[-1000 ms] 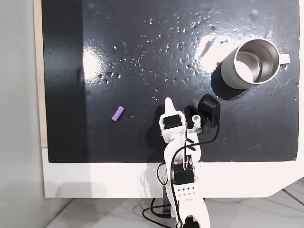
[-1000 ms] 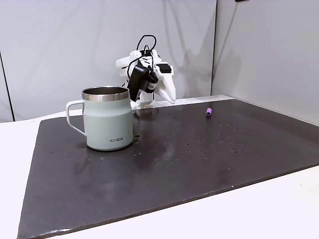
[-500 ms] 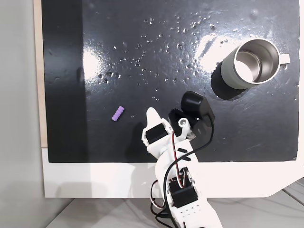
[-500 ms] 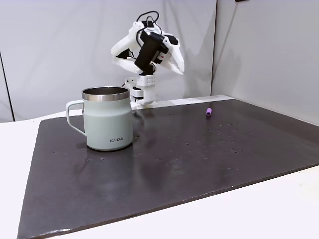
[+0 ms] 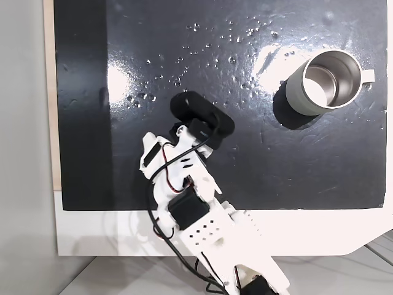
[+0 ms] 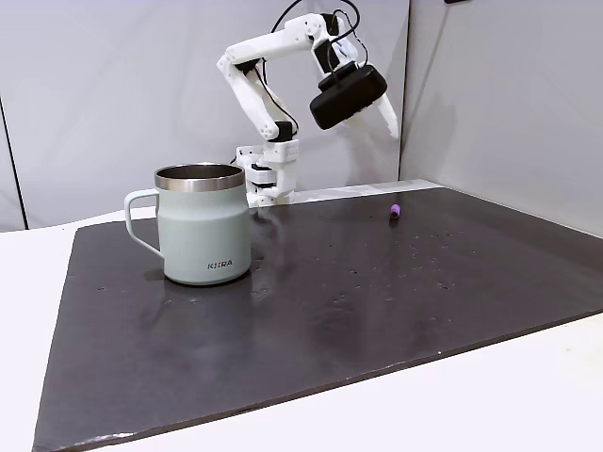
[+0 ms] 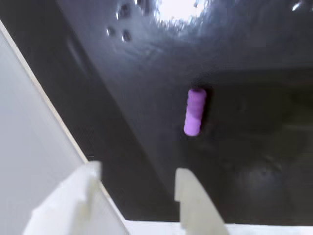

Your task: Grasp a pengrip and put it in the cup.

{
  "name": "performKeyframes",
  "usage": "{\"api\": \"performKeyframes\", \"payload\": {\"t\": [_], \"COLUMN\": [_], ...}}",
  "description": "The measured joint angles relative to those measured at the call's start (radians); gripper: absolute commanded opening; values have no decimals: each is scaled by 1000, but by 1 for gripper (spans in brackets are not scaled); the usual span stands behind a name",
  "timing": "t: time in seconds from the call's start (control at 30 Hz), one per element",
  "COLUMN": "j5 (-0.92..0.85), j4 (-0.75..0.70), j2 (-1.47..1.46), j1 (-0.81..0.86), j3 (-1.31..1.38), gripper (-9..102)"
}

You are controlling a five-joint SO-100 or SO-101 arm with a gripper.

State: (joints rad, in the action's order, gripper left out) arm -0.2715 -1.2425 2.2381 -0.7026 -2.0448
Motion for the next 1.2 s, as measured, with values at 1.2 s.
{"api": "performKeyframes", "payload": {"t": [1.2], "j5": [-11], "j4": [114], "j2": [-839], "j1": [-91], "j3": [241], "gripper": [23]}}
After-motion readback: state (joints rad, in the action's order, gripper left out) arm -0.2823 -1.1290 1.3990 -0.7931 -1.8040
